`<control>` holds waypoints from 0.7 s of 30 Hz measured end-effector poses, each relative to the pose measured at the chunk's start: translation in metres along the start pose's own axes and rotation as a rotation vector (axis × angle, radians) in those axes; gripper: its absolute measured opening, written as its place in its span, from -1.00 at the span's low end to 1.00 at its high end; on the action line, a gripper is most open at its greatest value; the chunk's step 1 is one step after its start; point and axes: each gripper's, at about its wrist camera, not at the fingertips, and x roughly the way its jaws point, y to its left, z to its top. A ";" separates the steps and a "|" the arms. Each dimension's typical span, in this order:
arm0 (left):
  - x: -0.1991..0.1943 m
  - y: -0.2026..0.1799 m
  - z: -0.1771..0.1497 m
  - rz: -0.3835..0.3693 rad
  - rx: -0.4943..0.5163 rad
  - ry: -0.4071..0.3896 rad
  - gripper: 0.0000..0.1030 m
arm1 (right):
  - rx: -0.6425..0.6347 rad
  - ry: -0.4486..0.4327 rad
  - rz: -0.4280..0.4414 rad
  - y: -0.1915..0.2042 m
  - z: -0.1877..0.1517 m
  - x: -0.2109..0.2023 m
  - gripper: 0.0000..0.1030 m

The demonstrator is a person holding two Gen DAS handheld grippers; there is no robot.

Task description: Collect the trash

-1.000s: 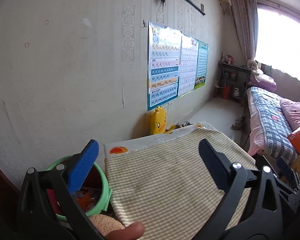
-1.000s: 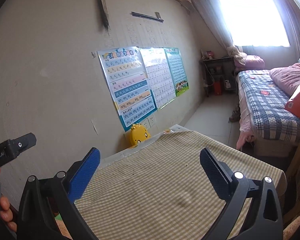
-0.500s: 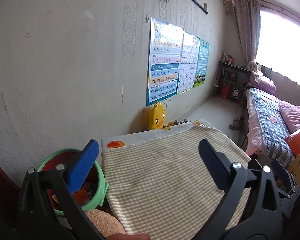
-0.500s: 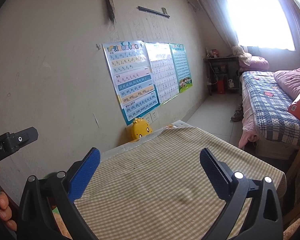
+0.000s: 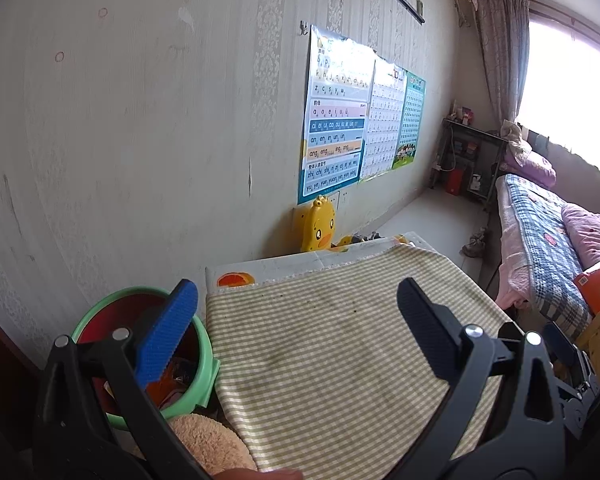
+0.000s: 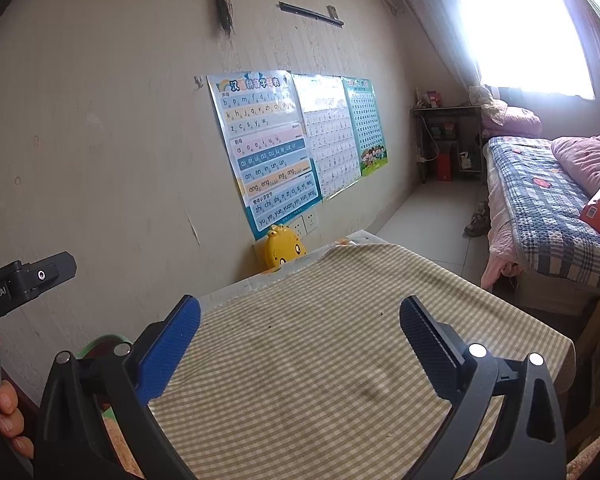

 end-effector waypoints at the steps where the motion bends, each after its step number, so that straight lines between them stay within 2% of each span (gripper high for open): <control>1: 0.001 0.000 -0.001 -0.001 0.000 0.003 0.90 | 0.001 0.003 0.000 0.000 0.000 0.001 0.86; 21: 0.011 0.003 -0.007 -0.002 0.001 0.038 0.90 | 0.013 0.038 -0.008 -0.002 -0.005 0.008 0.86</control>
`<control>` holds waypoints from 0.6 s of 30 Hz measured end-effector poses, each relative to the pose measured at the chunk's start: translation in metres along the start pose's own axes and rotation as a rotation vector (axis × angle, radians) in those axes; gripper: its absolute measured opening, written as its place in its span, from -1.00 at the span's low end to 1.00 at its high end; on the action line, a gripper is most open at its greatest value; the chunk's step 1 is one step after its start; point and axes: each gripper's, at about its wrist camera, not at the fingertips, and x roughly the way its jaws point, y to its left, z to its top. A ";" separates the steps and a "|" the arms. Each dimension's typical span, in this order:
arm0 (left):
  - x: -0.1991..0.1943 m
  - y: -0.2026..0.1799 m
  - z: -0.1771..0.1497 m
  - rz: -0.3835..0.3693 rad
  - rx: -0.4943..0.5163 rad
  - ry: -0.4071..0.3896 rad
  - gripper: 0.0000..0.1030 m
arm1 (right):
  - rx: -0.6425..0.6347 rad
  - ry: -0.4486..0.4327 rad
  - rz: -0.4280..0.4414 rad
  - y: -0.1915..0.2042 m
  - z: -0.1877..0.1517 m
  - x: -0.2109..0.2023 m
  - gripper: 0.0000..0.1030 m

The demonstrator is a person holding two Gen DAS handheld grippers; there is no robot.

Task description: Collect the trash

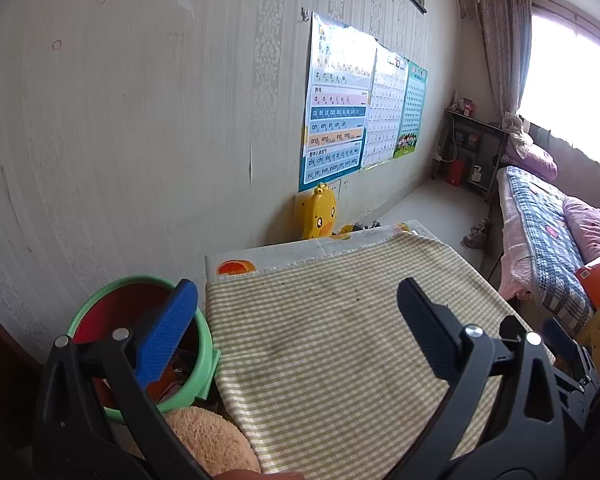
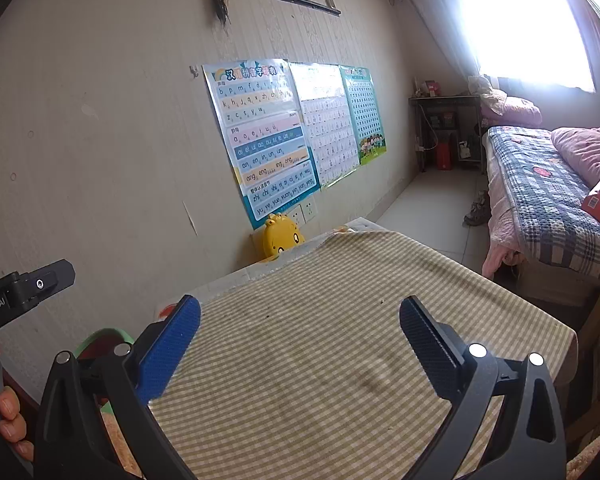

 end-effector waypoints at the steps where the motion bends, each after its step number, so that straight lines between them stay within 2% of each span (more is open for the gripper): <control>1: 0.000 0.000 -0.001 0.000 0.000 0.001 0.90 | 0.001 0.001 0.000 0.000 0.000 0.000 0.86; 9: 0.004 0.001 -0.007 -0.018 -0.004 0.020 0.90 | 0.006 0.030 -0.003 -0.001 -0.003 0.008 0.86; 14: 0.015 0.005 -0.012 0.015 -0.004 0.051 0.90 | 0.051 0.123 -0.005 -0.009 -0.010 0.030 0.86; 16: 0.020 0.010 -0.016 0.025 -0.008 0.071 0.90 | 0.097 0.182 -0.038 -0.021 -0.014 0.048 0.86; 18: 0.023 0.015 -0.019 0.034 -0.009 0.076 0.90 | 0.148 0.230 -0.119 -0.040 -0.018 0.075 0.86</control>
